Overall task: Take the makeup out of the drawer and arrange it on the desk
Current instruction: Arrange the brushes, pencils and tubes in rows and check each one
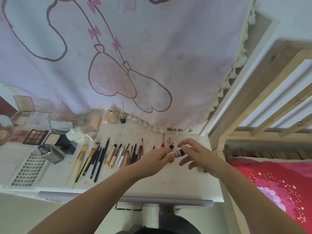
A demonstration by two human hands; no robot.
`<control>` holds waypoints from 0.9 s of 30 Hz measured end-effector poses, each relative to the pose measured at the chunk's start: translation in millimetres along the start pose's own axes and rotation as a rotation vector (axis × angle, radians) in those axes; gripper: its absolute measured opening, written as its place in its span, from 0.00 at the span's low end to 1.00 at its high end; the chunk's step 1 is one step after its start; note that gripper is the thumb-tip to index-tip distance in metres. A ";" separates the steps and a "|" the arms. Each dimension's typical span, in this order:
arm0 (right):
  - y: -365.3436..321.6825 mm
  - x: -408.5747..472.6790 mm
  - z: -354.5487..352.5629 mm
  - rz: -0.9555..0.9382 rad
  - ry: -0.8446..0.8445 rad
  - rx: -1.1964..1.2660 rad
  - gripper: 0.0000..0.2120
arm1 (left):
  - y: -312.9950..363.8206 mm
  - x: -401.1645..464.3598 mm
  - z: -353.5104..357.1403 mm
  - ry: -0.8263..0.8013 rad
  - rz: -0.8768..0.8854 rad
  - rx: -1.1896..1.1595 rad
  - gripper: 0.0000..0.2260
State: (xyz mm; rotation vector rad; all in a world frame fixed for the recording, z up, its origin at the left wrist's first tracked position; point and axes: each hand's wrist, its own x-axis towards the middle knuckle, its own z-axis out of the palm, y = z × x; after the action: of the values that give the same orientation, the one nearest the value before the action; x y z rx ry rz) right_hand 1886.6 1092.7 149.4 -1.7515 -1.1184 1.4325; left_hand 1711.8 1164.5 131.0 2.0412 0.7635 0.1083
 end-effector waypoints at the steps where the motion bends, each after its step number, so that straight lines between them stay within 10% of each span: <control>1: -3.0 0.8 0.5 0.066 0.003 -0.049 0.13 | -0.5 0.6 0.2 -0.004 0.002 0.018 0.13; 4: -1.9 5.5 -0.1 0.142 -0.010 -0.161 0.20 | -1.4 1.2 1.3 -0.006 0.001 0.042 0.15; 8: 1.6 5.6 -8.9 0.036 -0.109 -0.046 0.05 | -4.2 -1.2 2.1 0.000 -0.002 0.043 0.14; 22: -4.2 12.6 -9.2 0.143 -0.097 -0.168 0.19 | -5.2 4.0 3.9 0.015 0.016 0.110 0.13; 27: -4.5 12.9 -17.5 0.072 -0.163 -0.164 0.06 | -8.2 4.2 5.5 0.007 0.029 0.109 0.16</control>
State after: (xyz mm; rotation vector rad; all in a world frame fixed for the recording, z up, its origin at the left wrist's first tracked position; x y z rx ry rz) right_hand 1903.3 1107.2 151.5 -1.8294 -1.3025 1.5893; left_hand 1713.2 1165.9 120.5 2.1567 0.7587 0.0929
